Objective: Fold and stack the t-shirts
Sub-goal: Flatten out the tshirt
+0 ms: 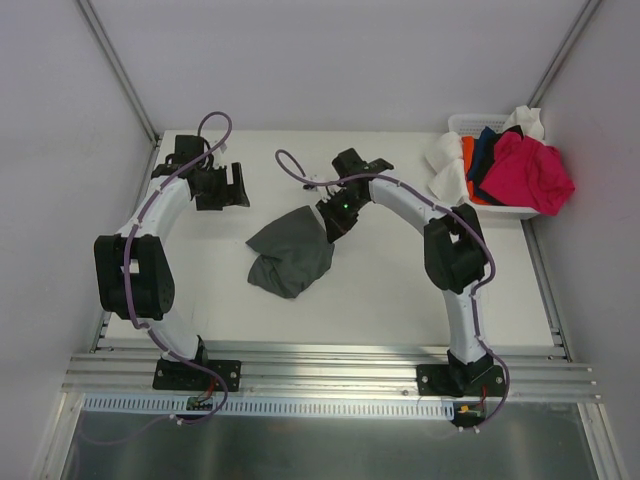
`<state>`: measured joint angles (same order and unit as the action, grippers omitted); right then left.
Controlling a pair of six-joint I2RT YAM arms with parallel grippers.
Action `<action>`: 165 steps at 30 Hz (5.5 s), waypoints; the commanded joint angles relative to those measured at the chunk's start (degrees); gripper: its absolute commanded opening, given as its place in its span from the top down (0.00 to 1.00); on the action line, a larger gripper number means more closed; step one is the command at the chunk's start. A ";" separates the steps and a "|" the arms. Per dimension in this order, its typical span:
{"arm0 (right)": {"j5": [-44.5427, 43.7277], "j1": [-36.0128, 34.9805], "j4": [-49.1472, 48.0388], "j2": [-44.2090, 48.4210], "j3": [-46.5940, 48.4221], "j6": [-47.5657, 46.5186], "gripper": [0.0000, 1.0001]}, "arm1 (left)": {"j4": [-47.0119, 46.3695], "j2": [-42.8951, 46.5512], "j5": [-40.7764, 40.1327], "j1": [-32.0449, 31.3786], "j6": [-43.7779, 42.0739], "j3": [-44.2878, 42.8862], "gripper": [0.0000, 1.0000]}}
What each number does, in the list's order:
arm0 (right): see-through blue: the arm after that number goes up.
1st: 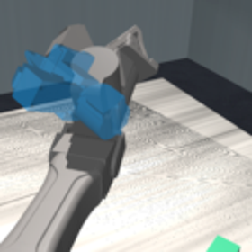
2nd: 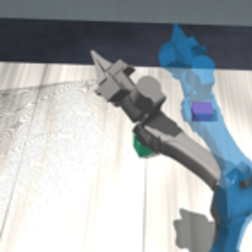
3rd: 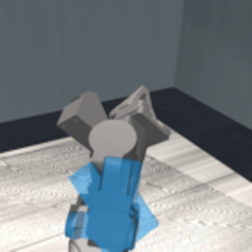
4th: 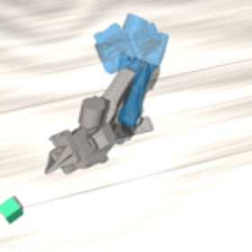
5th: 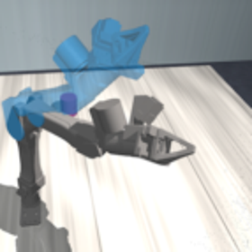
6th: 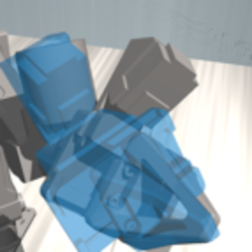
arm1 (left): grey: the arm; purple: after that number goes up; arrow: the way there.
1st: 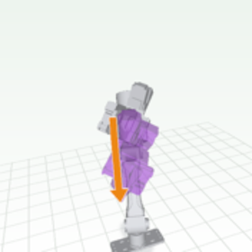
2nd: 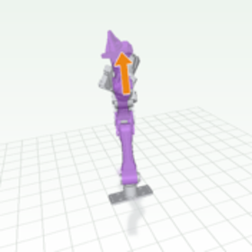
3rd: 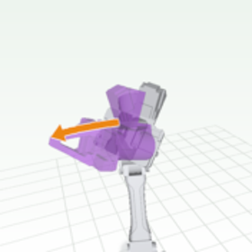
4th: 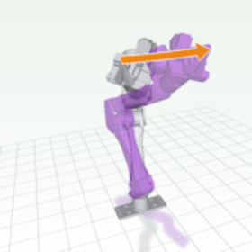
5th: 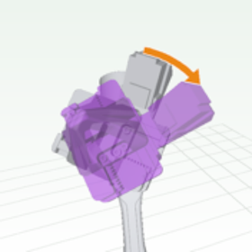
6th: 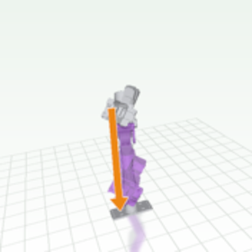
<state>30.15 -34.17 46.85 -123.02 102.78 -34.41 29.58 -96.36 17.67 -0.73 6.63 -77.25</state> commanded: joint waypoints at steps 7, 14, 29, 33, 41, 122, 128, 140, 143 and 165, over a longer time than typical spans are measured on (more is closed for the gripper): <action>2.45 0.51 -0.18 7.72 1.46 0.48 0.38 | -1.02 1.70 -0.88 0.12 0.48 -1.67 0.14; 5.88 -1.77 -0.79 -0.37 3.12 2.16 0.37 | -1.02 2.14 -2.03 0.38 0.05 -1.32 0.13; -5.87 -1.34 1.39 6.81 8.48 -3.63 1.00 | -1.28 5.21 -4.75 1.79 1.01 1.67 0.20; -9.84 1.29 2.02 12.80 17.68 -5.31 0.99 | -2.07 5.56 -5.81 2.40 2.59 1.76 0.19; -21.88 5.78 -6.42 15.27 21.05 -1.53 0.99 | -2.34 3.81 -0.70 5.12 2.85 -3.51 0.01; 7.47 -4.85 2.63 -10.31 17.28 1.72 0.52 | -0.67 -4.28 -3.08 8.82 2.51 -9.49 0.01; 5.80 -4.85 2.11 -9.43 15.17 1.19 0.93 | -0.67 -4.63 -2.91 8.91 2.68 -9.50 0.01; -9.13 -0.47 -0.17 1.54 21.75 -4.08 0.99 | -0.93 -5.86 -2.73 8.91 3.30 -10.63 0.01; -13.62 1.47 -0.36 2.96 24.83 -6.18 0.99 | -0.93 -6.47 -2.47 8.82 3.39 -11.51 0.01; -16.35 -5.91 -16.61 14.12 43.91 -0.04 1.00 | -1.37 -7.36 -2.47 8.73 3.65 -13.27 0.01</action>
<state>12.91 -41.56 35.75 -112.97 144.22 -37.67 28.36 -104.03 14.83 7.62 9.87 -88.77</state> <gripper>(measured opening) 0.022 0.991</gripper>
